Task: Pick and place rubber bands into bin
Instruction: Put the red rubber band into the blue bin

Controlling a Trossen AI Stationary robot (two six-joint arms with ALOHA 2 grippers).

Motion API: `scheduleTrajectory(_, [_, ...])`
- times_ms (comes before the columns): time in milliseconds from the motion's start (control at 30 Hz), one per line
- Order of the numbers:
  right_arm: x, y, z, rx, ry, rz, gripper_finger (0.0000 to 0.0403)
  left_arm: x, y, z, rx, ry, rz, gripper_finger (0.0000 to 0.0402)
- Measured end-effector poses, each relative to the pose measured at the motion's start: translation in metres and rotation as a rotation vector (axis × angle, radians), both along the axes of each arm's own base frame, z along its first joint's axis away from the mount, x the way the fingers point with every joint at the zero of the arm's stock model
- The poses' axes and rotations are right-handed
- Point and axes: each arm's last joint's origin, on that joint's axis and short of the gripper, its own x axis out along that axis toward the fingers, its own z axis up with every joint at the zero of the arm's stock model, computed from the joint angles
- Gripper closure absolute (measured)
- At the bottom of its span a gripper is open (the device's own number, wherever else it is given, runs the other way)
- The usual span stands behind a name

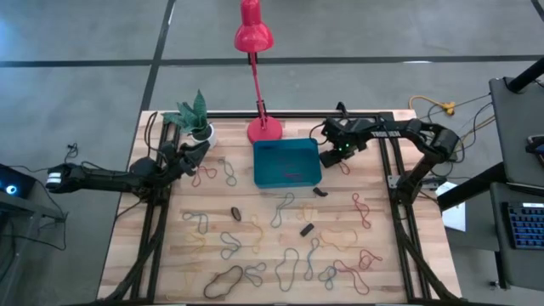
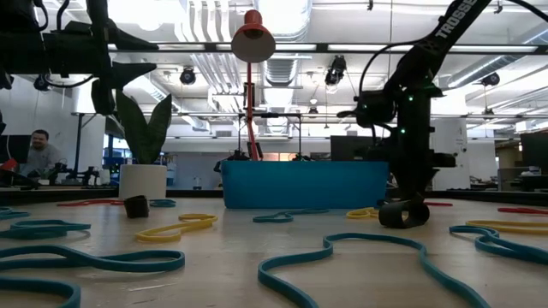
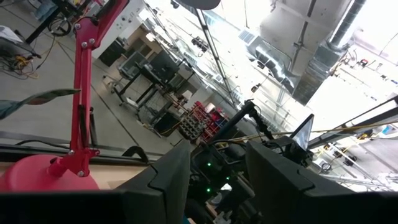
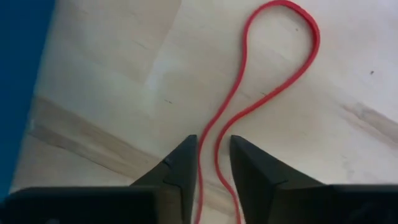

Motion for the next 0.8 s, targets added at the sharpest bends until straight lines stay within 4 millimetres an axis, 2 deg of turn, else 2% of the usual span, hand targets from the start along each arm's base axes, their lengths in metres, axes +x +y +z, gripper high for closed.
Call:
scheduleTrajectory(300, [0.001, 0.000, 0.000, 0.030, -0.026, -0.019, 0.0391, 0.000, 0.000, 0.000, 0.001, 0.002, 0.000, 0.0260])
scheduleTrajectory(467, [0.002, 0.001, 0.000, 0.088, -0.084, -0.041, 0.0394, 0.000, 0.000, 0.000, 0.002, 0.003, 0.000, 0.0260])
scheduleTrajectory(633, [0.008, 0.003, 0.006, 0.166, -0.233, -0.046, 0.0395, 0.000, 0.000, 0.000, 0.002, 0.003, 0.000, 0.0260])
scheduleTrajectory(800, [0.011, 0.002, 0.024, 0.133, -0.338, -0.044, 0.0395, 0.000, 0.000, 0.000, 0.002, 0.003, -0.001, 0.0260])
